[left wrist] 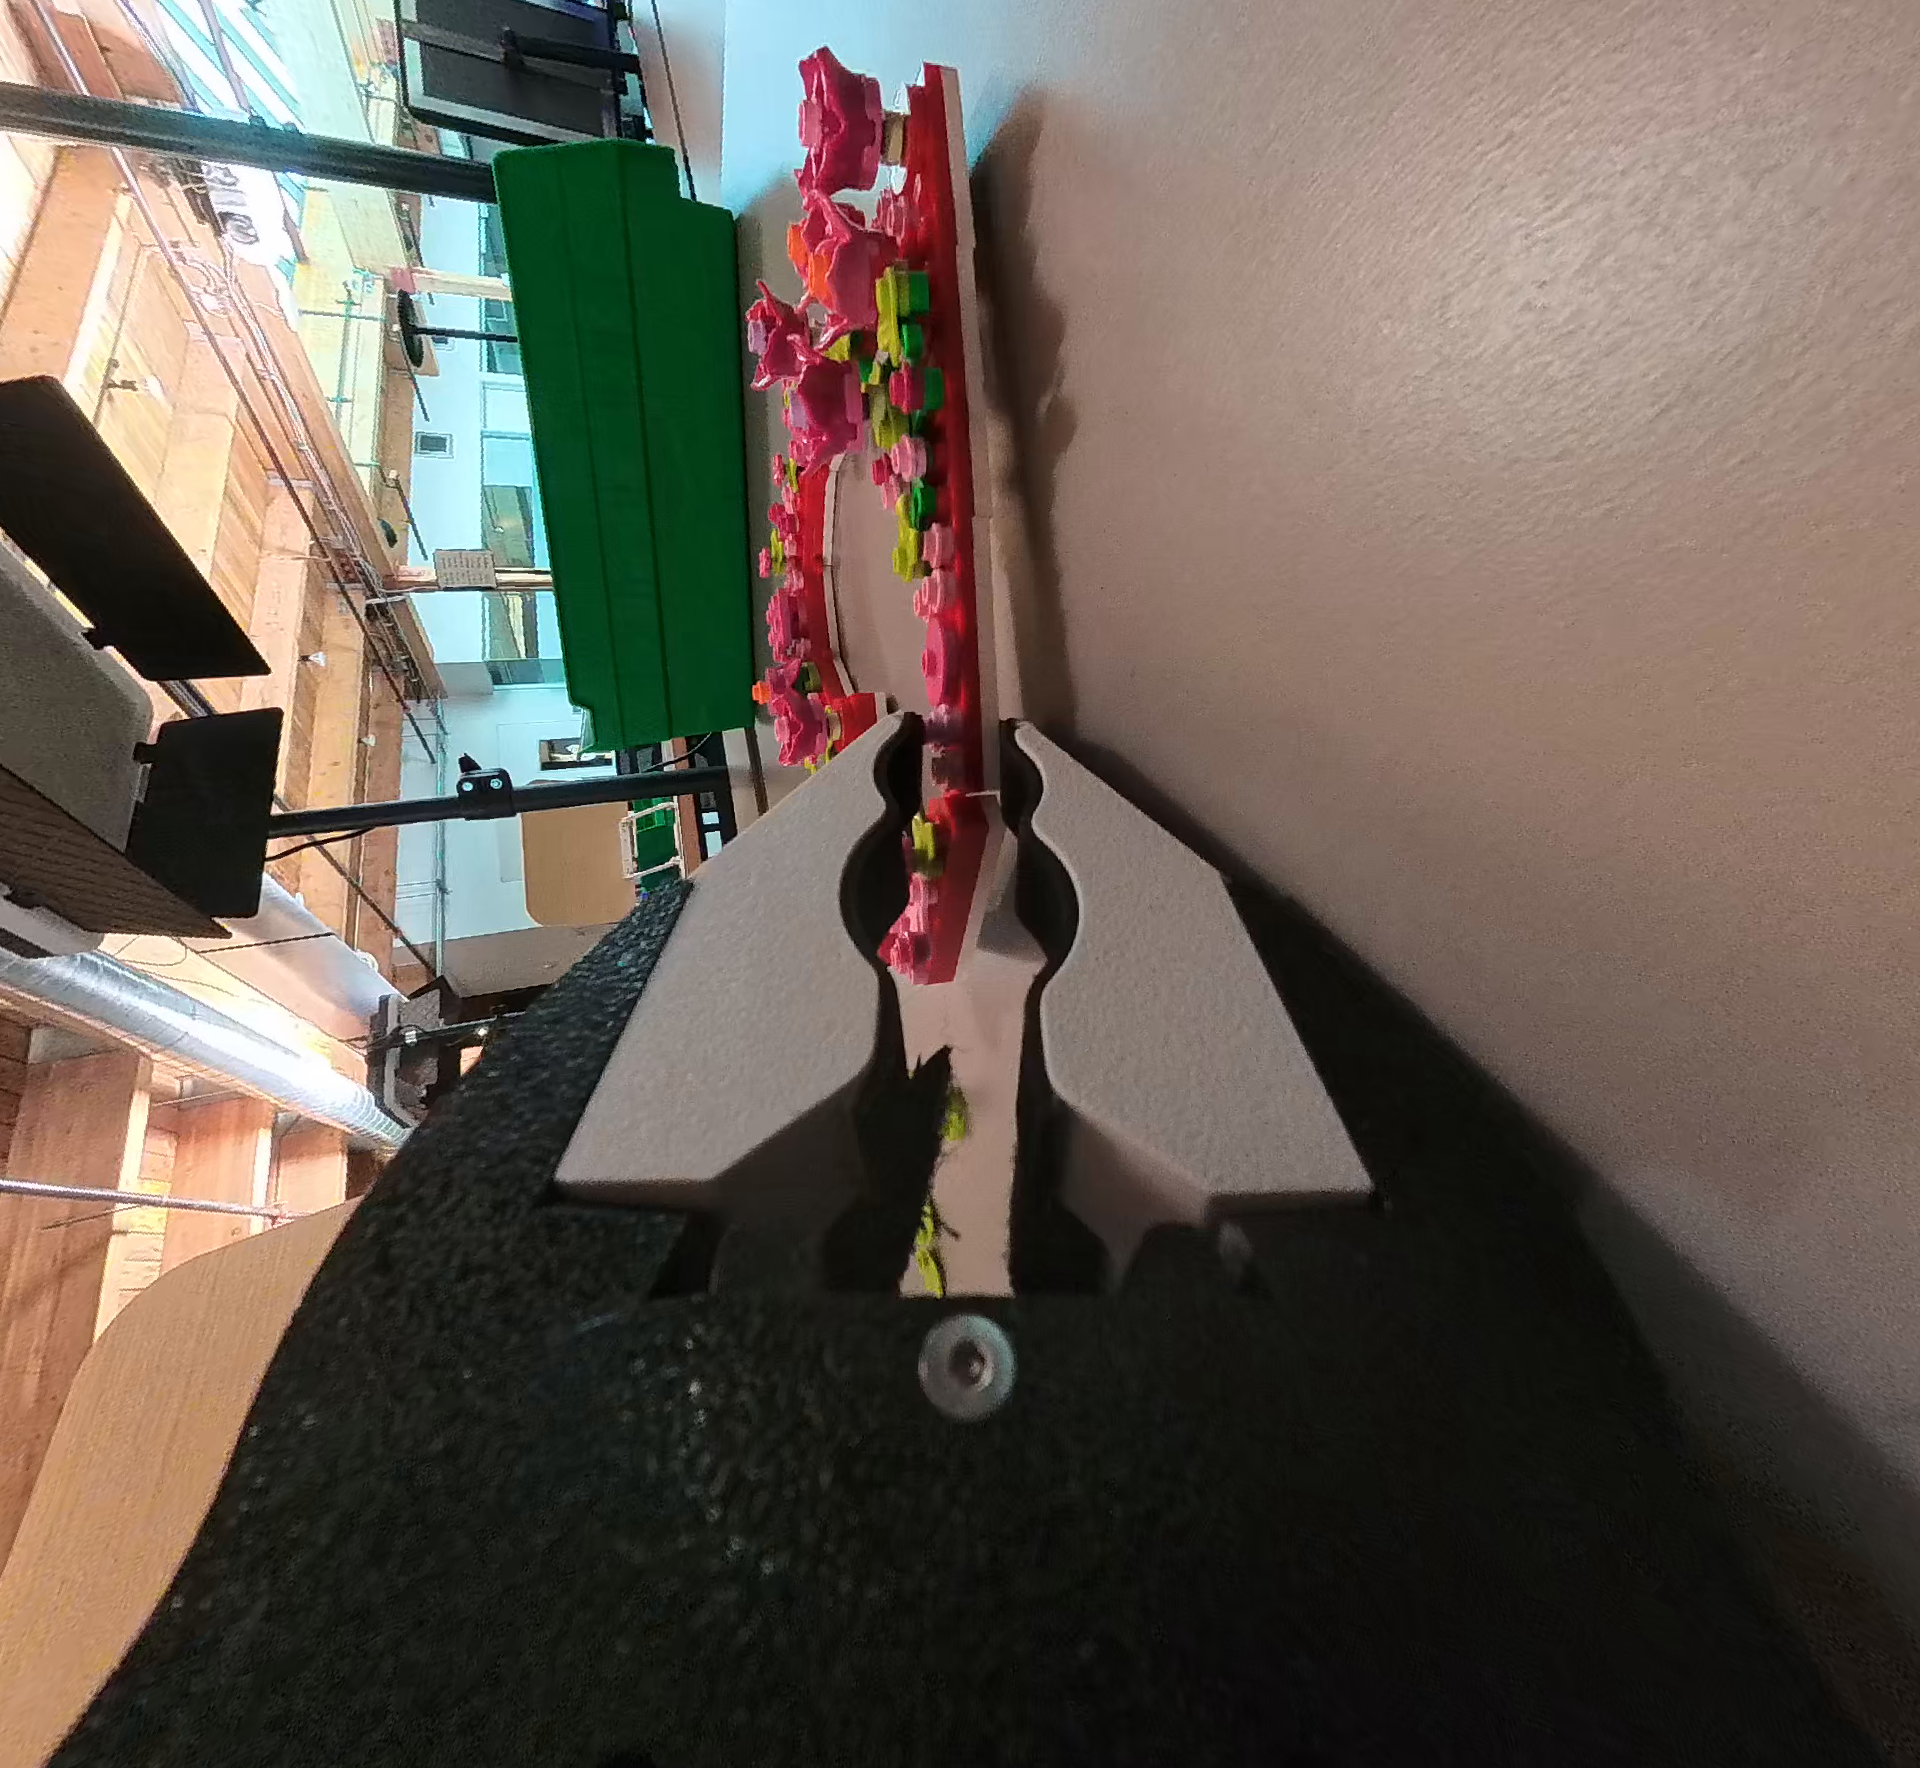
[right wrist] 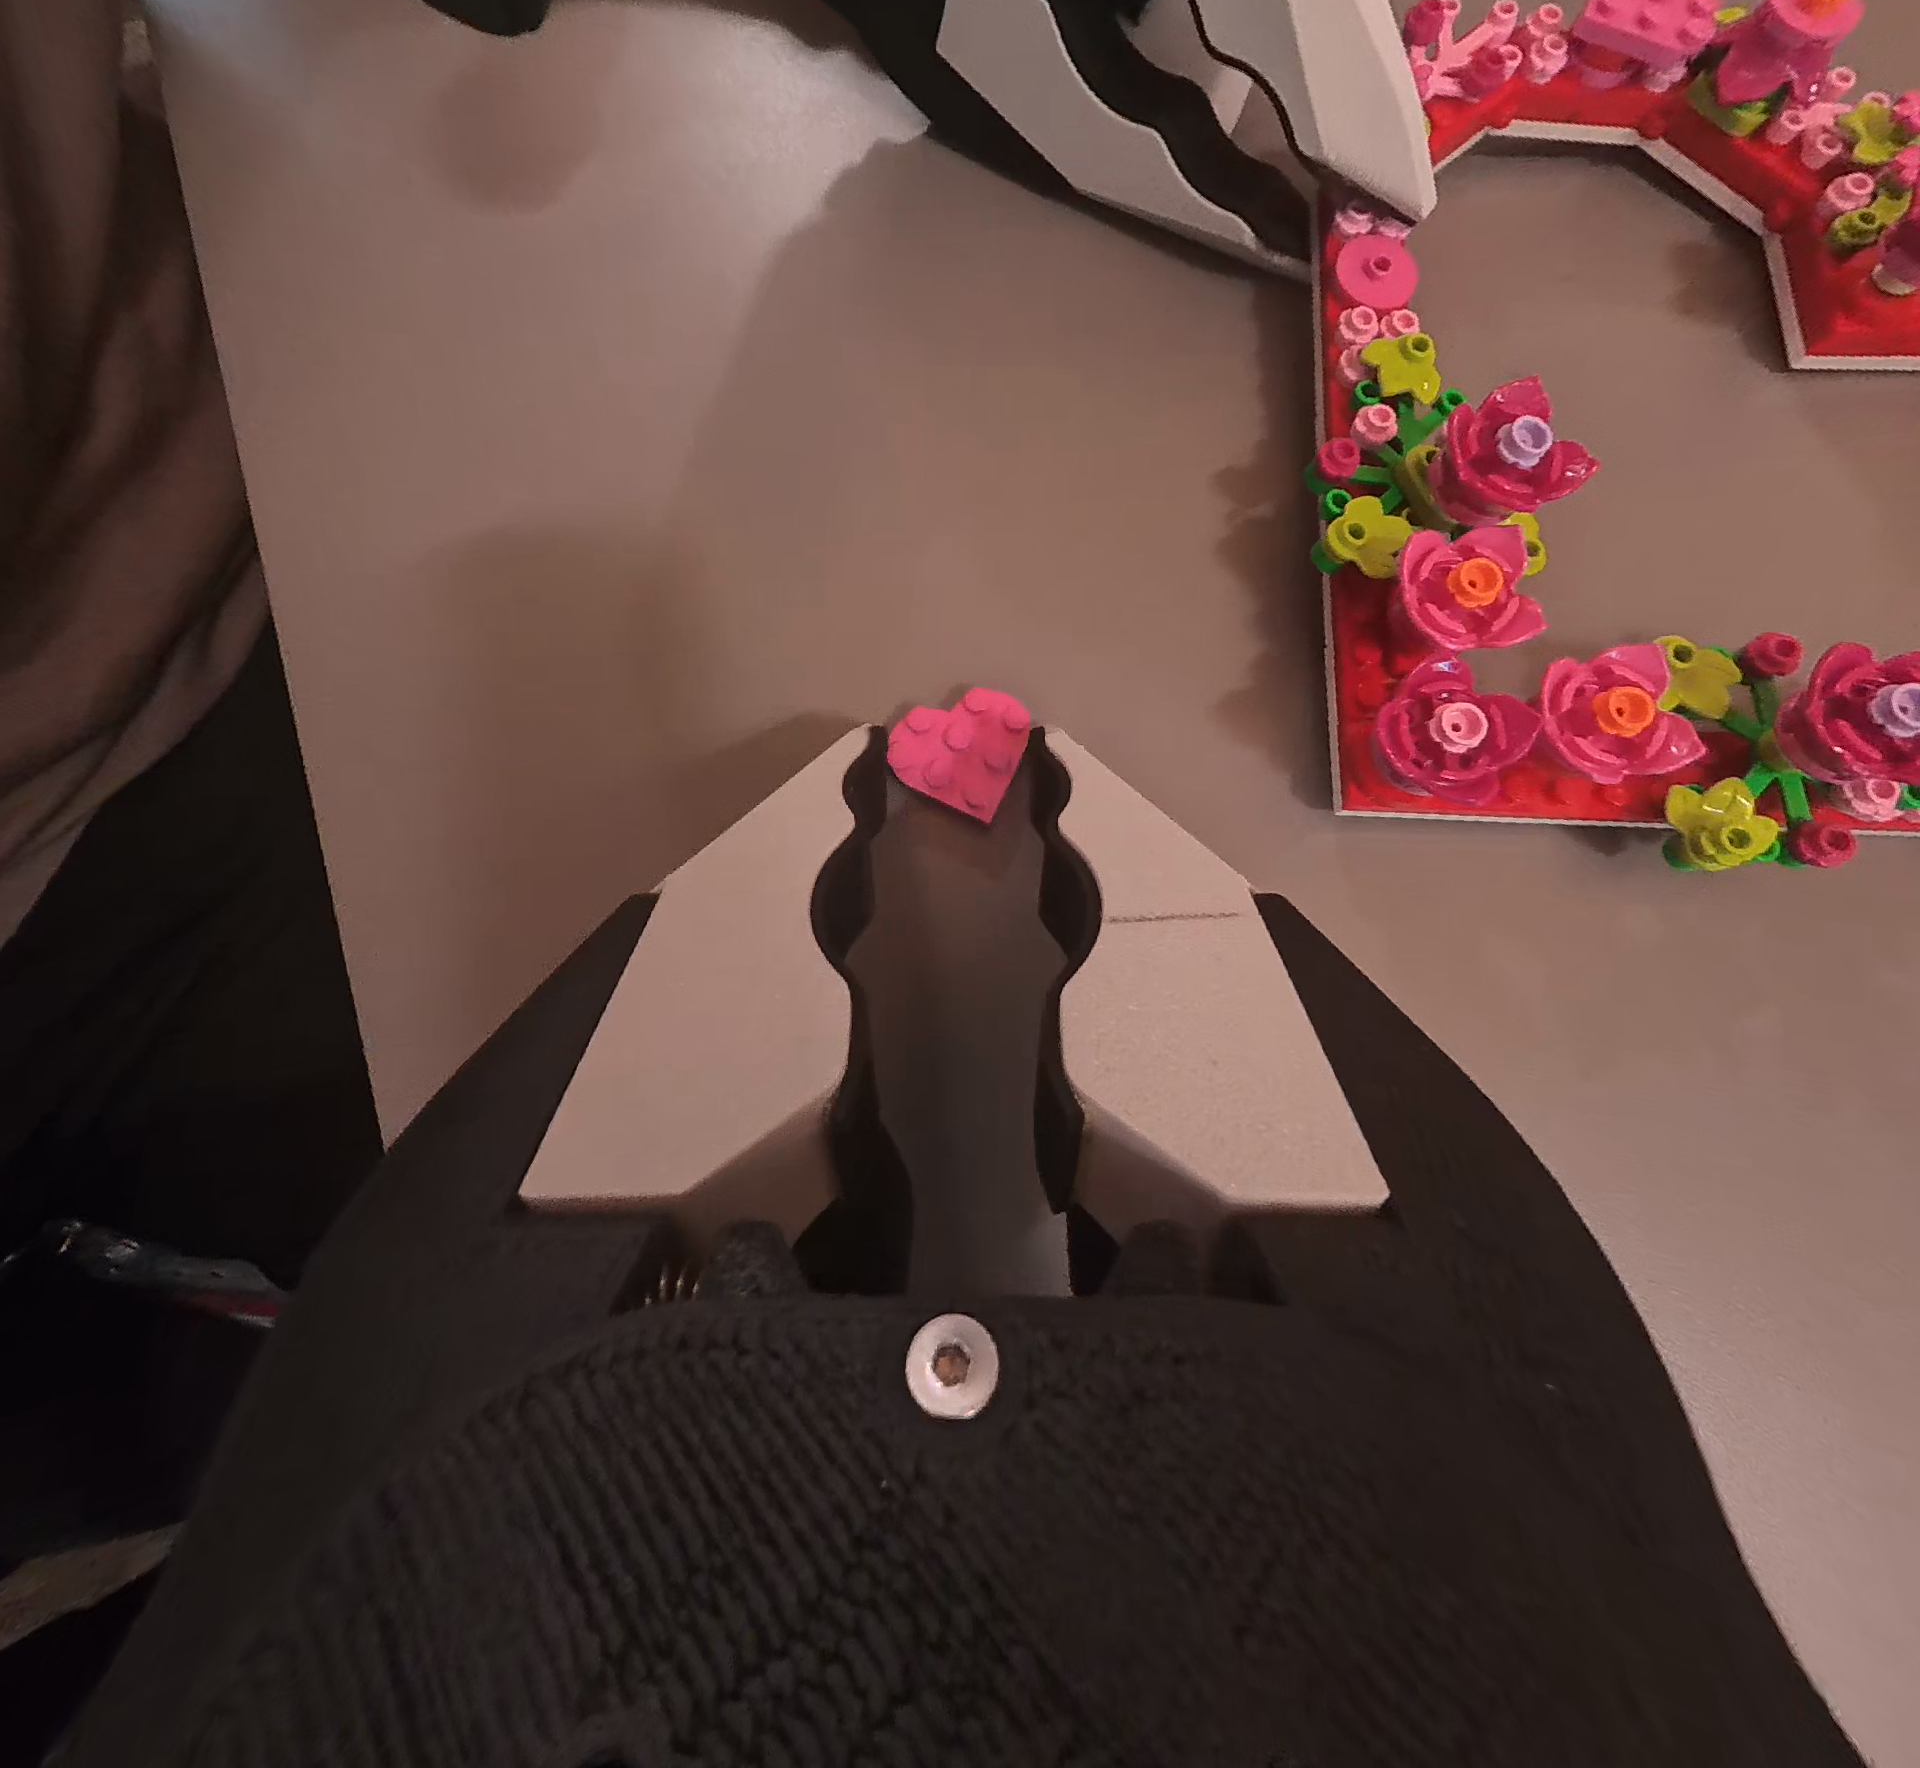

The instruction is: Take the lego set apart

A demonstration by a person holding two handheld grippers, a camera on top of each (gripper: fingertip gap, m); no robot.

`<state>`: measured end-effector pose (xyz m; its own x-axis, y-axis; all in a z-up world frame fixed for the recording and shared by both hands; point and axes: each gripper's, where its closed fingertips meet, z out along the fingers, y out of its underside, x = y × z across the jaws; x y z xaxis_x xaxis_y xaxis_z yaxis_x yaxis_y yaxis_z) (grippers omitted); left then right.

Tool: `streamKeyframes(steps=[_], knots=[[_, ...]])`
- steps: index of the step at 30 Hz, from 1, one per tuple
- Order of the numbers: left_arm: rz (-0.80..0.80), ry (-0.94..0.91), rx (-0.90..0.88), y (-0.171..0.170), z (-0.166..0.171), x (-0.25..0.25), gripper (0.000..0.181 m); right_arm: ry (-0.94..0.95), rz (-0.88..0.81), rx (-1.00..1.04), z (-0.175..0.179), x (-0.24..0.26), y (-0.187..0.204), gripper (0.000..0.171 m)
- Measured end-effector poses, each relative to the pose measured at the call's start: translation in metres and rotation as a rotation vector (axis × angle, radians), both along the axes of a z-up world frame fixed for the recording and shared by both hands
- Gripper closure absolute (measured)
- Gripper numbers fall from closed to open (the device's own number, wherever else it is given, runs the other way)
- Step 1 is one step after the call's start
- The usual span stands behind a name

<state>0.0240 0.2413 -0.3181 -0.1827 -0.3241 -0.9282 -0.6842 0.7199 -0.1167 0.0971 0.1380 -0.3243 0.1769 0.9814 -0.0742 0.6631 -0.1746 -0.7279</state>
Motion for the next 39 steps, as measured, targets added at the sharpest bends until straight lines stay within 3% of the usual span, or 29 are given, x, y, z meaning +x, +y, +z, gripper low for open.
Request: streamKeyframes(steps=[5,12,18,25,39], knots=[[0.0,-0.001,-0.006,0.0,0.0,0.0,0.17,-0.011,-0.028,0.012,0.009,-0.003,0.005,0.145],[0.002,-0.004,-0.015,0.0,0.0,0.001,0.17,0.054,-0.206,0.13,0.053,-0.032,0.062,0.145],[0.004,0.001,-0.006,-0.001,0.0,0.002,0.17,-0.045,-0.181,0.07,0.041,-0.059,0.091,0.145],[0.003,0.004,-0.005,-0.002,0.0,0.002,0.17,-0.181,-0.058,-0.032,0.017,-0.069,0.09,0.145],[0.004,0.003,-0.014,-0.002,0.0,0.003,0.17,-0.154,-0.011,-0.115,0.022,-0.072,0.091,0.145]])
